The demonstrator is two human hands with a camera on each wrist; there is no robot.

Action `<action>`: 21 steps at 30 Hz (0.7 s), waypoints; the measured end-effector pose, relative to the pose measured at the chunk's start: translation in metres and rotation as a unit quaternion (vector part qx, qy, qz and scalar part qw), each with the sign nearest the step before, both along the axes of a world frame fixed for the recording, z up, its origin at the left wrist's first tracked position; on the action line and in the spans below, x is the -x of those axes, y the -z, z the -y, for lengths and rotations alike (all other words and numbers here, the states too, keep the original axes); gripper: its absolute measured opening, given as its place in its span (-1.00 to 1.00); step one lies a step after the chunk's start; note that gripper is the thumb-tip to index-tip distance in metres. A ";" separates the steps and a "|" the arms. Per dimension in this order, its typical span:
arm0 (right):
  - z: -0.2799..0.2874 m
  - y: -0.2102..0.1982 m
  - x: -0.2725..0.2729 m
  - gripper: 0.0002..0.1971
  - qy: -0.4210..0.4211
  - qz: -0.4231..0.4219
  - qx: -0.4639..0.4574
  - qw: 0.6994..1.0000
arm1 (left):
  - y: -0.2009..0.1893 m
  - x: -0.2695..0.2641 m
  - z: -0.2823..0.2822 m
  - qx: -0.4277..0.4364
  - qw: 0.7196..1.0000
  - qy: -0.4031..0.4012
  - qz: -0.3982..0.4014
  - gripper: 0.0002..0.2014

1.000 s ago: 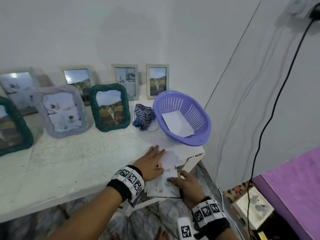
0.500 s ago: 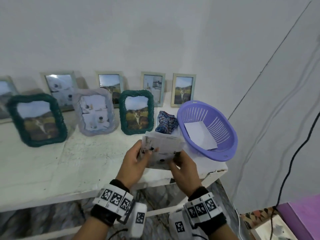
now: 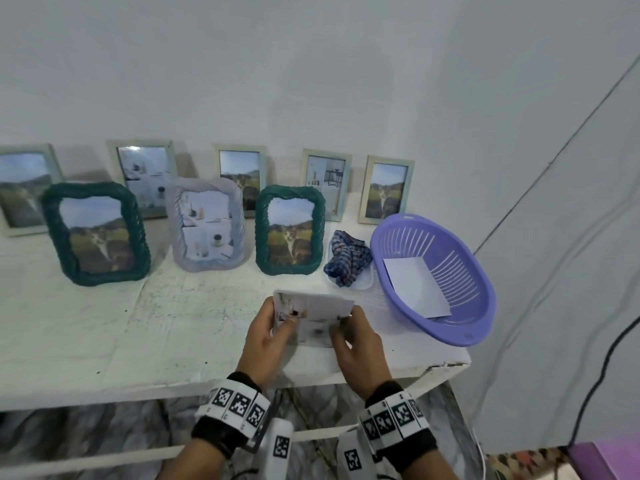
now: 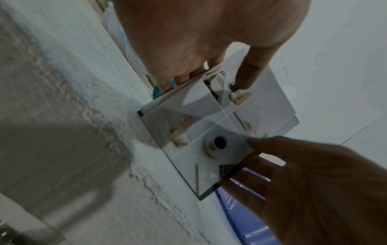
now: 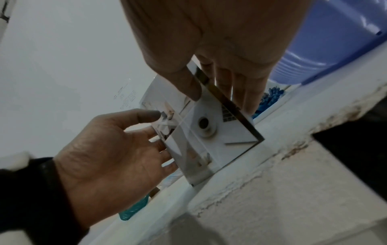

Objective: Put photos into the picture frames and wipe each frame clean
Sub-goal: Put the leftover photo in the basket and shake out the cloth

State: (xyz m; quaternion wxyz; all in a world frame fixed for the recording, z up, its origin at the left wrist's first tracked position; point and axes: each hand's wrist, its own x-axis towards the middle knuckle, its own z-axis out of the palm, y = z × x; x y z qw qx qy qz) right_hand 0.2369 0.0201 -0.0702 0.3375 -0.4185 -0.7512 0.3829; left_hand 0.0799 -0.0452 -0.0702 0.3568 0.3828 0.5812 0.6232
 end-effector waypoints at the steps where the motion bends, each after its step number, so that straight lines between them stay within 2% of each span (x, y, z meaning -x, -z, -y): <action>1: 0.001 0.000 0.001 -0.81 0.002 -0.012 0.009 1.000 | -0.001 -0.002 -0.002 0.001 1.000 0.004 0.004 -0.69; 6: -0.004 -0.001 0.015 -0.73 -0.050 -0.059 0.081 0.994 | -0.002 -0.014 -0.012 -0.006 0.999 0.015 0.031 -0.61; 9: -0.005 0.000 0.017 -0.72 -0.035 -0.076 0.080 0.993 | -0.003 -0.017 -0.010 -0.022 0.999 0.018 0.041 -0.54; 13: -0.003 0.012 0.014 -0.74 -0.009 -0.038 0.077 0.996 | 0.003 -0.018 -0.012 -0.011 0.999 0.017 0.043 -0.44; 21: -0.007 0.021 0.013 -0.88 0.006 -0.009 0.048 0.999 | 0.008 -0.021 -0.014 0.005 0.998 0.022 0.060 -0.51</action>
